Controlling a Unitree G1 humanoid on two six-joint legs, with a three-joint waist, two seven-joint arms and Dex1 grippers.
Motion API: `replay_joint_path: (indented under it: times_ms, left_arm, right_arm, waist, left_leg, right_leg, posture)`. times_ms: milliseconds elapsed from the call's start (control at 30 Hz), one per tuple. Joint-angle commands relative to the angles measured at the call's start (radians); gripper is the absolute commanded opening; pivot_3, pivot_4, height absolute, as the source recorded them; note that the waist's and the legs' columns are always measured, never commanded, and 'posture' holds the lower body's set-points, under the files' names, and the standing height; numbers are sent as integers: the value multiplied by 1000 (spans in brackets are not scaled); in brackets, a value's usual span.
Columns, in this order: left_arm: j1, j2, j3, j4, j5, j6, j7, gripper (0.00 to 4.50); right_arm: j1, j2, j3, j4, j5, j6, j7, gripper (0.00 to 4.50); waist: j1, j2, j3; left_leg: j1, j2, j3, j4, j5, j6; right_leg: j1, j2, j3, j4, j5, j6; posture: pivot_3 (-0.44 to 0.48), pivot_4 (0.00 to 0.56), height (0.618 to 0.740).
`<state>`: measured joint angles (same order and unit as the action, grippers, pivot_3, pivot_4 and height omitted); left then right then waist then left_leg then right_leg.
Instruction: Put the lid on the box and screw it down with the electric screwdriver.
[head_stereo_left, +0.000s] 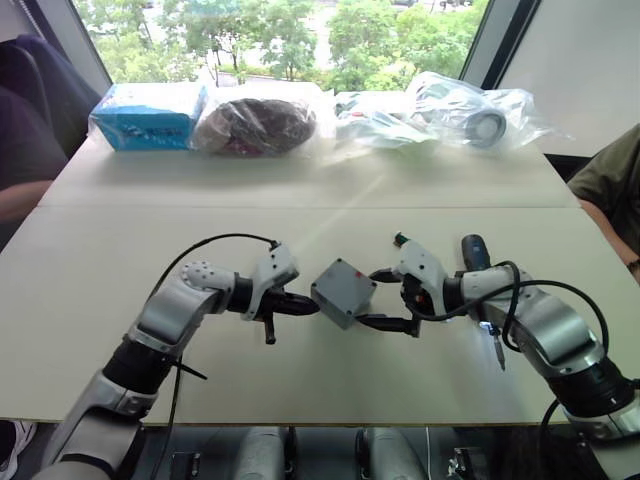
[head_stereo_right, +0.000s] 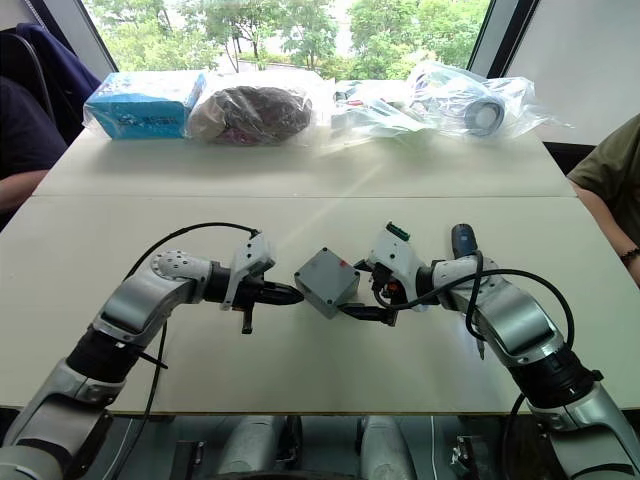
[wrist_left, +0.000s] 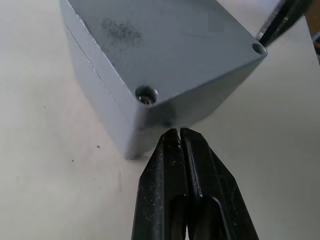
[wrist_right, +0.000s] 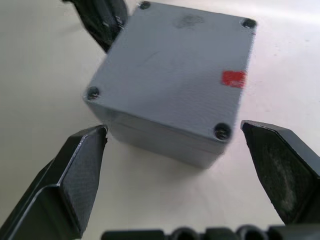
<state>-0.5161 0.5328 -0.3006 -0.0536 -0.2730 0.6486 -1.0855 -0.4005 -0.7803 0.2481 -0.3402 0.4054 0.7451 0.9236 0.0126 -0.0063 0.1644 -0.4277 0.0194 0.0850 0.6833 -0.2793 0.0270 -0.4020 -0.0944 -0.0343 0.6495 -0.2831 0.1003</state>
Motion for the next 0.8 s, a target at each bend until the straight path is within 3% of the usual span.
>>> replay_joint_path:
  times_ms: [33, 433, 800]
  left_arm:
    - [-47, -28, 28, 39, 16, -53, 45, 0]
    - [-69, -44, 44, 59, 9, -78, 49, 0]
    - [-92, -21, 125, 57, -41, -44, 33, 0]
  right_arm:
    - [9, -14, -17, -71, 25, 28, 19, 4450]
    - [49, -9, -66, -142, 37, 99, -27, 4450]
    - [40, -8, -242, -146, 173, 201, -60, 4450]
  waist:
    - [0, 0, 0]
    - [0, 0, 0]
    - [-1, 0, 0]
  left_leg:
    - [0, 0, 0, 0, 0, 0]
    - [0, 0, 0, 0, 0, 0]
    - [0, 0, 0, 0, 0, 0]
  right_leg:
    - [0, 0, 0, 0, 0, 0]
    - [0, 0, 0, 0, 0, 0]
    - [0, 0, 0, 0, 0, 0]
  posture:
    - [0, 150, 740]
    - [0, 150, 740]
    - [0, 150, 740]
